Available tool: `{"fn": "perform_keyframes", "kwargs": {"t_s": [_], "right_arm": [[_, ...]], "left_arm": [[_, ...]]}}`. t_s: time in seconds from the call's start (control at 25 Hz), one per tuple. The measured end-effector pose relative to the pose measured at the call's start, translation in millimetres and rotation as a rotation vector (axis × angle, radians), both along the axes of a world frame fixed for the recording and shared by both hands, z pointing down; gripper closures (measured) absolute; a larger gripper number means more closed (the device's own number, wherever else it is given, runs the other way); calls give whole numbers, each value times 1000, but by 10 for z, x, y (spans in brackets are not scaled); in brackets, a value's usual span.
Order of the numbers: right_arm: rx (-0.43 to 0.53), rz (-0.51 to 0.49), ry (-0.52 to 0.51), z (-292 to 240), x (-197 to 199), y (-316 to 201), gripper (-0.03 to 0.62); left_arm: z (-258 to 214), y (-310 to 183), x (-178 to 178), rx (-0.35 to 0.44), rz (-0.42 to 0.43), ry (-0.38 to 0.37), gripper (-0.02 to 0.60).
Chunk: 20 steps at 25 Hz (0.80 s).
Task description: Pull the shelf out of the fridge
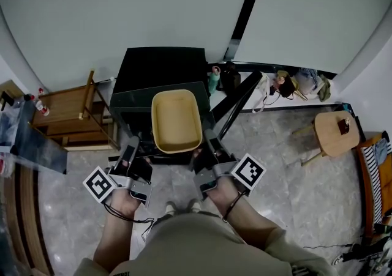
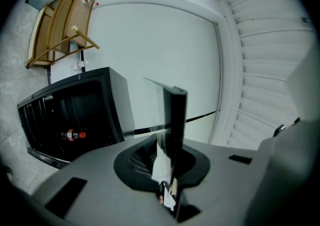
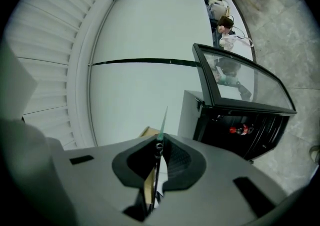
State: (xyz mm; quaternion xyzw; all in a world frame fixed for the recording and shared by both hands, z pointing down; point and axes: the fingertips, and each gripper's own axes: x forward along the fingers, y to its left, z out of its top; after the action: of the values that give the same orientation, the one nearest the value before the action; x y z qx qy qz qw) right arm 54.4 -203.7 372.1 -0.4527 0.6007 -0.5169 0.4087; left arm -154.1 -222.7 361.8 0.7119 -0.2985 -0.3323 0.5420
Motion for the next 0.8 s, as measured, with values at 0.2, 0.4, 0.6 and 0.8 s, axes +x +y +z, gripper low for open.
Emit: {"fn": "perform_keyframes", "kwargs": {"t_s": [0.2,0.4,0.6,0.8], "right_arm": [[-7,-10,-13,17,-9,-9,583],[-9,-23,-29,16,-26,-17,585],[-18,-30,-39,32,-26,-34,585],[-25,-35,-57,76,-27,-17,586]], "left_arm": [[-5,12,-10,2,-4,-8,551],[-30,8,-18,11,-9,-16,551],[-35,-4,-20,9,-16,-17,551],[-16,32,-11,-3,-23,-14,552]]}}
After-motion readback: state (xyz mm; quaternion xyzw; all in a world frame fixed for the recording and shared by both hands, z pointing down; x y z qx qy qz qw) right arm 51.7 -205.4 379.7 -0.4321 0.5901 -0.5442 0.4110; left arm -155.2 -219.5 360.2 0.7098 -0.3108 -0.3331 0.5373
